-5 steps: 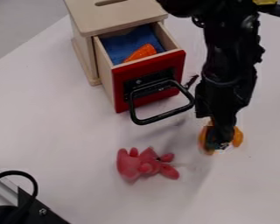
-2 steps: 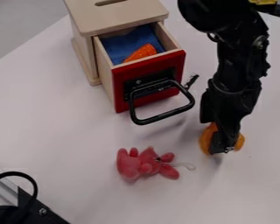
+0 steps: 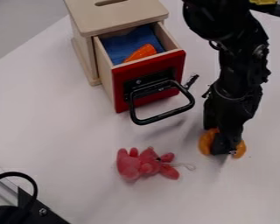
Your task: Move the croissant to the left side of drawer
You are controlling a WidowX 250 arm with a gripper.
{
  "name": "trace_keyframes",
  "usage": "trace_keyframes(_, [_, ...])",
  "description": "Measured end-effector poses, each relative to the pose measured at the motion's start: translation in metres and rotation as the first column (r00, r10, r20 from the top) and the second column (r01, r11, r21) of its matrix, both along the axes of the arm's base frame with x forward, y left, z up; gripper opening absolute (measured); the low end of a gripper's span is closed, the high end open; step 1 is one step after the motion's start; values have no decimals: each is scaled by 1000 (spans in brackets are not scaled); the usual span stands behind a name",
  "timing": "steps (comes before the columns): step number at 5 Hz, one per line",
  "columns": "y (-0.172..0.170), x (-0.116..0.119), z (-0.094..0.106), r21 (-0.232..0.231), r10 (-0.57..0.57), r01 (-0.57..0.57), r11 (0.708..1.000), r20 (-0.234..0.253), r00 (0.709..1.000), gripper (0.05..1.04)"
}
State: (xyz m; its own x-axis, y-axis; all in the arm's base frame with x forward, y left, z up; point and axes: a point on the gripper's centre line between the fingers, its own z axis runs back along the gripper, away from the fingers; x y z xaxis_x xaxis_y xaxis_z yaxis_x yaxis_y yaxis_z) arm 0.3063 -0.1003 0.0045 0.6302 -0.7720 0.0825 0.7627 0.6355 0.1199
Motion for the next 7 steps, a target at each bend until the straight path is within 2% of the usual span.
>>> trace_keyframes(1, [0,-1,-1,-2,-1,1,1000,6,1000,650])
trace_keyframes(2, [-1,-3,-1,-7,-3,3,1000,7,1000,650])
trace_keyframes(3, [-1,-13,2,1,7,-7,1000,-18,1000,650])
trace_keyframes(4, [-4,-19,31,-86,13,-10,996,33,999,650])
trace_keyframes(5, [17,-22,68,-145,116,-102,984,93,989,650])
trace_keyframes(6, [51,-25,99,-214,256,-227,950,119,959,650])
trace_keyframes(7, [99,-30,123,-225,421,-384,896,152,894,650])
